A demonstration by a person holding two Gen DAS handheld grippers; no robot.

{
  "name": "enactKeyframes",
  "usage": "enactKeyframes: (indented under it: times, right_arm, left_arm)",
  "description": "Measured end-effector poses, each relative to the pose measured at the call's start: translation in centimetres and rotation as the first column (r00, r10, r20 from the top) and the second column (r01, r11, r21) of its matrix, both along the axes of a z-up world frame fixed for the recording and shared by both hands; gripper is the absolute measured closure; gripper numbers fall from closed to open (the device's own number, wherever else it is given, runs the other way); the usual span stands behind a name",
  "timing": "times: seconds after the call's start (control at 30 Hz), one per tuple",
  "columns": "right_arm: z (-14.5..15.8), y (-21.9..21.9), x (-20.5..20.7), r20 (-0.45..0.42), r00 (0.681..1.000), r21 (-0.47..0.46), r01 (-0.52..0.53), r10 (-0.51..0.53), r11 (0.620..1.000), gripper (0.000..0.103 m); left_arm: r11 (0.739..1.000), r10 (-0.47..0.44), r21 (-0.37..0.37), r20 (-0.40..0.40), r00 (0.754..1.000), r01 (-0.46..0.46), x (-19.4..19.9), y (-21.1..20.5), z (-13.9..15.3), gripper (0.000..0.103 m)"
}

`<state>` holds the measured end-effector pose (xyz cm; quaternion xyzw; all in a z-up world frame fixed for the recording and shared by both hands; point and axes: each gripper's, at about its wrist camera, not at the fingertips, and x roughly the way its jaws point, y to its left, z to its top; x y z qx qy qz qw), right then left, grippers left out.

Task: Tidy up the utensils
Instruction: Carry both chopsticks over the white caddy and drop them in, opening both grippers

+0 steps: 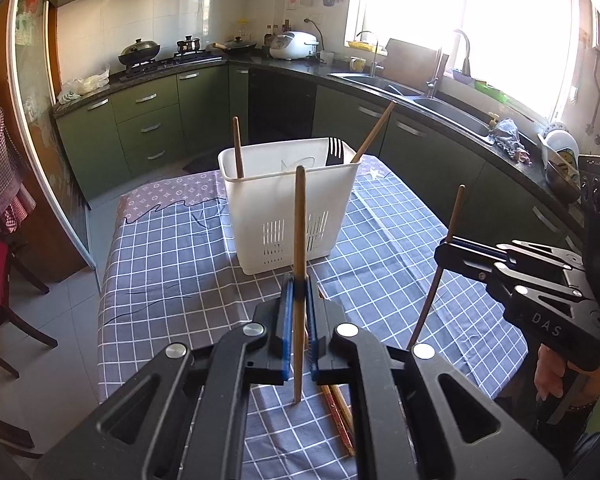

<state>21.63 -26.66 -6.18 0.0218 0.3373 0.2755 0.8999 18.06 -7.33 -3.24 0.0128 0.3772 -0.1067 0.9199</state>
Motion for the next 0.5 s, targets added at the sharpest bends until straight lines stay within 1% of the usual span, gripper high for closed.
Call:
enactKeyframes:
  times: [0.5]
  right_arm:
    - [0.82, -0.17, 0.02, 0.028, 0.999, 0.004, -0.015, 0.015, 1.000, 0.097]
  left_arm:
    - [1.000, -0.008, 0.002, 0.021, 1.000, 0.008, -0.35, 0.05, 0.85, 0.097]
